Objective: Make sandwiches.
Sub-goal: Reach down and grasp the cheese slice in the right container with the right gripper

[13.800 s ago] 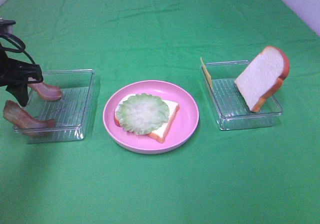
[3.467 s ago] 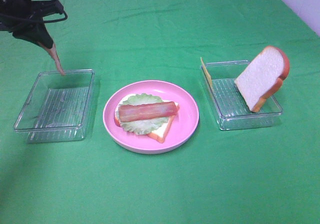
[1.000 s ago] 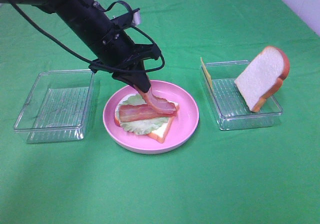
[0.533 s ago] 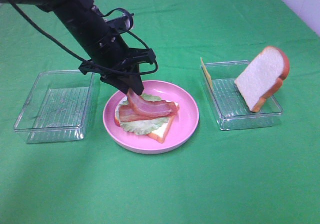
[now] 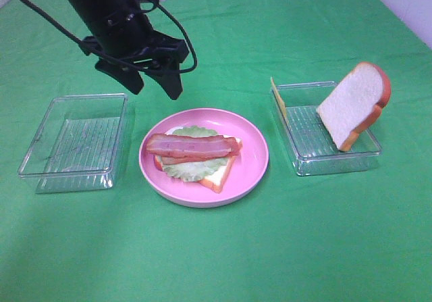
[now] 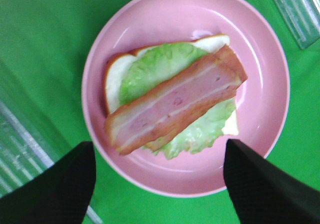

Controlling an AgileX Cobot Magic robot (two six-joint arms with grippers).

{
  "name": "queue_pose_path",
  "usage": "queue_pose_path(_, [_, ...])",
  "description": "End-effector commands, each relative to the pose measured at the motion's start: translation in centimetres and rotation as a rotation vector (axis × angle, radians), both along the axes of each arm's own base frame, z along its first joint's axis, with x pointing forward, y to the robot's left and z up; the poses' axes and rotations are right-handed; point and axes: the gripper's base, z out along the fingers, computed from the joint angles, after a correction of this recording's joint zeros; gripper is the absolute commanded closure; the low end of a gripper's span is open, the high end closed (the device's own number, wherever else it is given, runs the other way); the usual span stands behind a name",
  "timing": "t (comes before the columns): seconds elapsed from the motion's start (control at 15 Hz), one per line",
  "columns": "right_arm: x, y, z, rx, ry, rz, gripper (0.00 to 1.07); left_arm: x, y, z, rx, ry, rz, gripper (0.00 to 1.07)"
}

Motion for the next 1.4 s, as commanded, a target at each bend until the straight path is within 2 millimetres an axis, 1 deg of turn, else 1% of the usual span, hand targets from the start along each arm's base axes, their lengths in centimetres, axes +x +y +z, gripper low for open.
queue_pose_path(0.07, [-0.1, 0.0, 0.0, -0.006, -0.02, 0.0, 0.39, -1.1, 1.5, 3.0, 0.089, -0.029, 0.008, 0.38])
queue_pose_path(0.13, [-0.1, 0.0, 0.0, -0.006, -0.02, 0.0, 0.39, -1.8, 2.1, 4.4, 0.109, -0.051, 0.0, 0.38])
queue_pose_path(0.2, [-0.1, 0.0, 0.0, -0.006, -0.02, 0.0, 0.39, -3.7, 3.1, 8.0, 0.109, -0.088, -0.005, 0.38])
queue_pose_path(0.27, [-0.1, 0.0, 0.0, -0.006, -0.02, 0.0, 0.39, -4.3, 3.3, 9.0, 0.102, -0.103, -0.006, 0.38])
queue_pose_path(0.47, [-0.1, 0.0, 0.0, -0.005, -0.02, 0.0, 0.39, -8.5, 5.1, 14.4, 0.058, -0.176, -0.007, 0.38])
queue_pose_path(0.6, [-0.1, 0.0, 0.0, -0.007, -0.02, -0.001, 0.39, -11.6, 6.6, 16.2, 0.044, -0.226, -0.005, 0.38])
queue_pose_path(0.73, [-0.1, 0.0, 0.0, -0.005, -0.02, 0.0, 0.39, -15.0, 8.2, 15.7, 0.044, -0.225, -0.002, 0.38])
queue_pose_path(0.87, [-0.1, 0.0, 0.0, -0.004, -0.02, 0.001, 0.39, -18.4, 9.8, 14.4, 0.046, -0.22, 0.0, 0.38])
queue_pose_path(1.07, [-0.1, 0.0, 0.0, -0.004, -0.02, 0.001, 0.39, -23.0, 11.9, 11.0, 0.056, -0.198, 0.008, 0.38])
queue_pose_path(1.13, [-0.1, 0.0, 0.0, -0.004, -0.02, 0.001, 0.39, -23.8, 12.3, 10.4, 0.051, -0.207, 0.01, 0.38])
queue_pose_path(1.2, [-0.1, 0.0, 0.0, -0.004, -0.02, 0.001, 0.39, -25.3, 13.1, 9.6, 0.035, -0.246, 0.017, 0.38])
queue_pose_path(1.27, [-0.1, 0.0, 0.0, -0.003, -0.02, 0.001, 0.39, -27.9, 14.3, 7.8, -0.017, -0.35, 0.038, 0.38])
queue_pose_path(1.4, [-0.1, 0.0, 0.0, -0.003, -0.02, 0.001, 0.39, -30.5, 15.6, 6.6, -0.067, -0.46, 0.051, 0.38])
